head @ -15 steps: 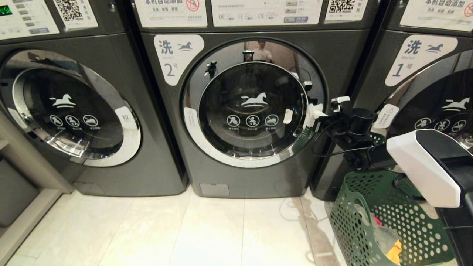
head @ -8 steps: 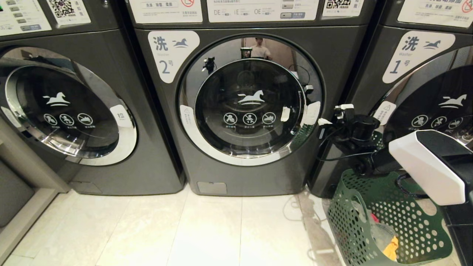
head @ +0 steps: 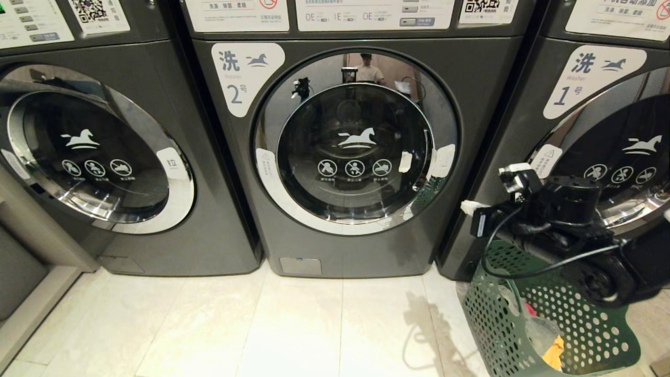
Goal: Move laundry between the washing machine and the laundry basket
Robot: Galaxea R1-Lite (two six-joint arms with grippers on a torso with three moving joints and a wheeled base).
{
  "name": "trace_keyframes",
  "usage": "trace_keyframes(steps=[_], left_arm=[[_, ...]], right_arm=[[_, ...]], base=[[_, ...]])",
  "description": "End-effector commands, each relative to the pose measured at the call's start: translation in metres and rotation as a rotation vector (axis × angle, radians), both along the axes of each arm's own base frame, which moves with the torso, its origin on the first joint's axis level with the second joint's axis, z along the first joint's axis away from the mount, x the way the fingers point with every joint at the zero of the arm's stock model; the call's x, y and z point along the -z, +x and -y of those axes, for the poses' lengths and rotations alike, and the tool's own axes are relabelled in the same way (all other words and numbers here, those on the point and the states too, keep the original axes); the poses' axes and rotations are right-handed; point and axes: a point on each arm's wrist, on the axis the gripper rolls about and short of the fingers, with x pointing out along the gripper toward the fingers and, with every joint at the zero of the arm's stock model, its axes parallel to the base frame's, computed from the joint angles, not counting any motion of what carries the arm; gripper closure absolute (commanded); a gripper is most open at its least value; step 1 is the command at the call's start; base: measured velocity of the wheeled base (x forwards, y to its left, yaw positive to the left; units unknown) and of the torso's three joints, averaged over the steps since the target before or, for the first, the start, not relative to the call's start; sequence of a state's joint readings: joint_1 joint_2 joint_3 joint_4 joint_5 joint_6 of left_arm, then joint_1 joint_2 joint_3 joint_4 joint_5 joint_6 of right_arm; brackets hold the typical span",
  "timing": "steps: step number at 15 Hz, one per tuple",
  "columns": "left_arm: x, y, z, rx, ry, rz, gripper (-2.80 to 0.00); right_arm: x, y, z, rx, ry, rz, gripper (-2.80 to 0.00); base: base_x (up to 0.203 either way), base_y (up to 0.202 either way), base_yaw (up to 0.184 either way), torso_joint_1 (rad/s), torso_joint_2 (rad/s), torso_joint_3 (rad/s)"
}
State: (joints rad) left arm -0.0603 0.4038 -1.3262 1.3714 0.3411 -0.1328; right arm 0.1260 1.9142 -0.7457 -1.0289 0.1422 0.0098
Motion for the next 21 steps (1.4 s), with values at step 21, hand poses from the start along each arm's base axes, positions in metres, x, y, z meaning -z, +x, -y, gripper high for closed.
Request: trace_keyframes(steps=[21], left_arm=[[0.183, 0.108, 0.016, 0.337, 0.080, 0.268, 0.00]], right_arm=[[0.057, -0.338, 0.046, 0.201, -0.092, -0.187, 0.00]], base=[[0.000, 0.000, 0.000, 0.000, 0.00, 0.000]])
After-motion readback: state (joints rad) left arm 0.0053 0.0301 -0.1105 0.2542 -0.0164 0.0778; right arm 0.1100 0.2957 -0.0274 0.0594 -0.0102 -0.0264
